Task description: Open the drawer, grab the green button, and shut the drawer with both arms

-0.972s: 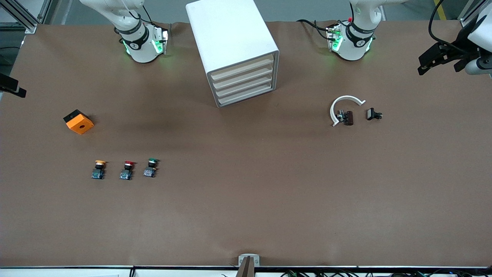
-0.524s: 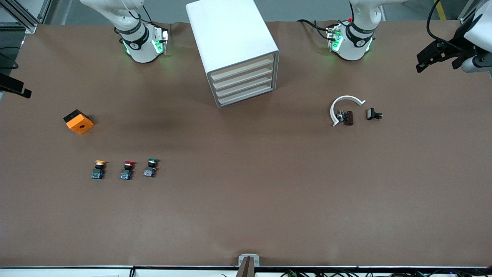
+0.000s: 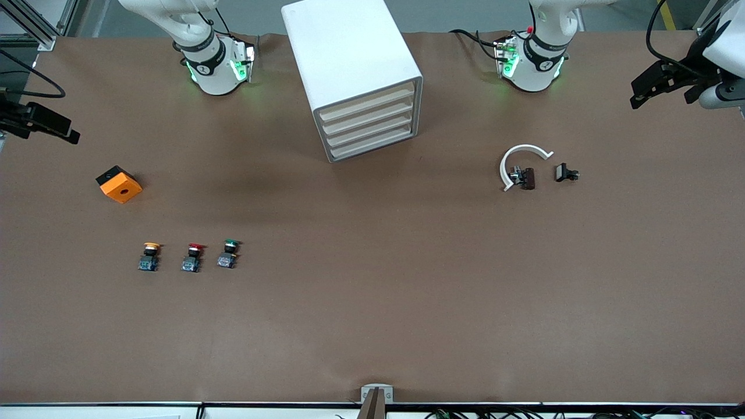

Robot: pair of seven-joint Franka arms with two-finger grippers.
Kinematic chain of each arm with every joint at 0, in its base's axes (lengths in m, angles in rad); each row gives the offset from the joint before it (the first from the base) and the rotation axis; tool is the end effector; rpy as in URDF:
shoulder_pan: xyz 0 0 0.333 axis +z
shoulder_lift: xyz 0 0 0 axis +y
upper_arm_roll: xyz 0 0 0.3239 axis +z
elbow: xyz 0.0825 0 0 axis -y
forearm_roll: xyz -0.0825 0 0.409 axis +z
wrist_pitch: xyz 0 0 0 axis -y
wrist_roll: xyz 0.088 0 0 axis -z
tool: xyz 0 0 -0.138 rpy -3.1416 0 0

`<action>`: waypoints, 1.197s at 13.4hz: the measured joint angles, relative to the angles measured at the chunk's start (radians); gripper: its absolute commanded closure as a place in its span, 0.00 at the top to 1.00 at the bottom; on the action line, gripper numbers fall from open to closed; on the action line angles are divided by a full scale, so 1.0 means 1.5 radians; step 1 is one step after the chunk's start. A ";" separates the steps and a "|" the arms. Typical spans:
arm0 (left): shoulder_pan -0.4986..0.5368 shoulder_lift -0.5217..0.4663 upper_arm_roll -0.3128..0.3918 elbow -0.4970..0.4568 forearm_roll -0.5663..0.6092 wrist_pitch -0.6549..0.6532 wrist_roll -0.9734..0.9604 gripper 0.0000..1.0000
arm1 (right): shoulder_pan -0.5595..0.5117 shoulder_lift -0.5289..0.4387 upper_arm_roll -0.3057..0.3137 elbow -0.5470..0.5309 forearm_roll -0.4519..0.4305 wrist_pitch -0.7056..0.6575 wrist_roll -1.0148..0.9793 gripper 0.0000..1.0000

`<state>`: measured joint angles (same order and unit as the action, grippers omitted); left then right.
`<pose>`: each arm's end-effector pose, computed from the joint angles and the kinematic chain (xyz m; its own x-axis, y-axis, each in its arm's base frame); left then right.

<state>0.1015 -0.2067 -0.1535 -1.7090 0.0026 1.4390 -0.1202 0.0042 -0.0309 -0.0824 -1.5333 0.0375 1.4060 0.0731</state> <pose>0.4954 -0.0332 0.6326 0.9954 0.0738 -0.0610 0.0713 -0.9966 -0.0416 0.5479 -0.0380 0.6238 0.9846 -0.1439 -0.0989 -0.1478 -0.9885 -0.0328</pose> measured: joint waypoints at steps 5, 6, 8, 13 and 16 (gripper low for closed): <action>0.000 0.000 0.000 -0.002 0.000 0.001 0.000 1.00 | -0.021 -0.040 0.013 -0.055 0.000 0.019 0.001 1.00; 0.000 0.000 0.000 -0.003 0.000 0.002 0.000 1.00 | -0.031 -0.046 0.027 -0.064 0.000 0.021 0.001 1.00; 0.000 0.003 0.000 -0.002 0.000 0.010 0.000 1.00 | -0.039 -0.057 0.043 -0.078 0.000 0.023 0.002 1.00; 0.000 0.027 0.000 0.016 0.000 0.017 0.000 1.00 | -0.046 -0.067 0.047 -0.093 0.000 0.026 0.002 1.00; 0.001 0.039 0.001 0.042 0.000 0.019 0.000 1.00 | -0.049 -0.070 0.049 -0.100 -0.001 0.034 0.002 1.00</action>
<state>0.1030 -0.1483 -0.1517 -1.6463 0.0026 1.4668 -0.1202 -0.0689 -0.1358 -0.0092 -1.6835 0.0364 1.4565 0.0761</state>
